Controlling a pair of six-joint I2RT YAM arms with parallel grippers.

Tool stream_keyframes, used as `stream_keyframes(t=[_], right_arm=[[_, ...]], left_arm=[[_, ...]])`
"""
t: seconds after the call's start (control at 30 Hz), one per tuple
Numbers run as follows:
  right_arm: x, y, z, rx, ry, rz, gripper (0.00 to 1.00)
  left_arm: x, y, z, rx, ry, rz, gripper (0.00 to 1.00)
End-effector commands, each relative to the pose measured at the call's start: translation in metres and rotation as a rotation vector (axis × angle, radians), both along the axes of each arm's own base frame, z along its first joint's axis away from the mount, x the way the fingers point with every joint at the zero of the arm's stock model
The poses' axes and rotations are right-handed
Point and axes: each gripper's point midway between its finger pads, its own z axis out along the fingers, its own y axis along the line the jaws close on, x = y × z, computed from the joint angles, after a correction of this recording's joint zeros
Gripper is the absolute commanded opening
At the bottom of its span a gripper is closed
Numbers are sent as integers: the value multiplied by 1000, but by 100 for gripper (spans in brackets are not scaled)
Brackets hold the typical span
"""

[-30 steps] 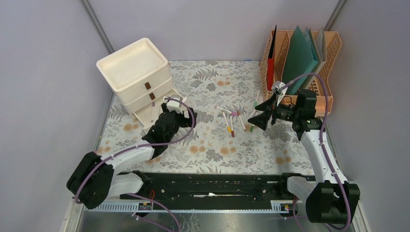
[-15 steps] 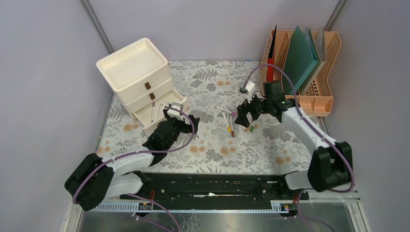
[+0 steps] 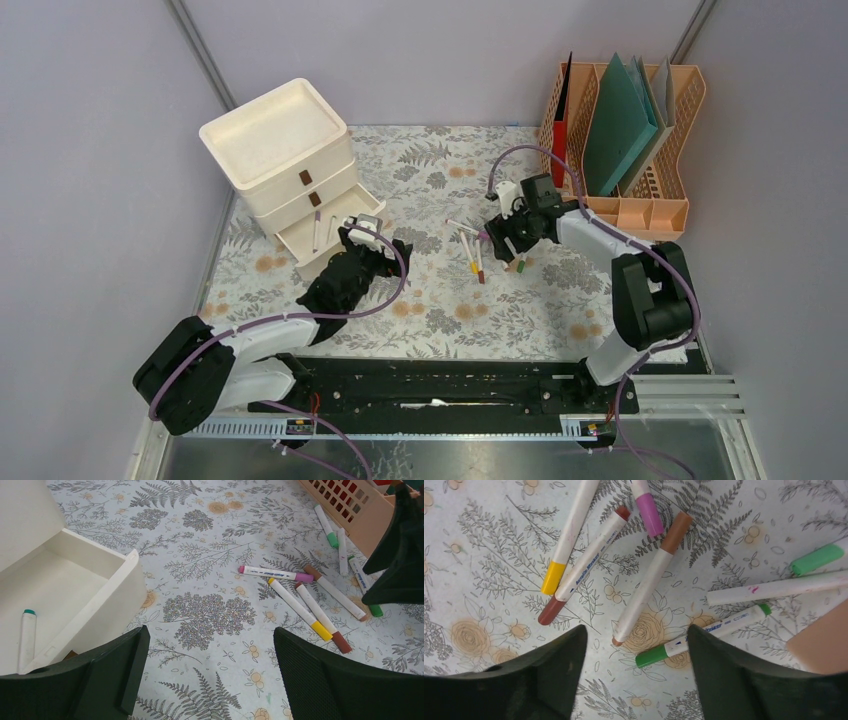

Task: Organize the desk
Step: Pick up the stationery from the center of the board.

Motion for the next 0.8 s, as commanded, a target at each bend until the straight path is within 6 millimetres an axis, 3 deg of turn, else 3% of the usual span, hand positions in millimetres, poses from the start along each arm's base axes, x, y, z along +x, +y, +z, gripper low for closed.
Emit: stream_keyframes(t=[0.0, 0.03, 0.2, 0.6, 0.77], right_arm=[[16, 6, -3, -14, -22, -57, 64], [18, 7, -4, -16, -25, -69, 57], [17, 9, -16, -19, 7, -92, 46], [10, 5, -42, -64, 81, -107, 42], [10, -6, -51, -133, 87, -124, 26]], left_arm=[[2, 0, 16, -29, -60, 12, 99], [2, -1, 16, -27, -60, 10, 99], [2, -2, 16, -25, -60, 9, 99], [3, -6, 15, -8, -54, 3, 99], [3, -6, 14, -4, -56, 3, 99]])
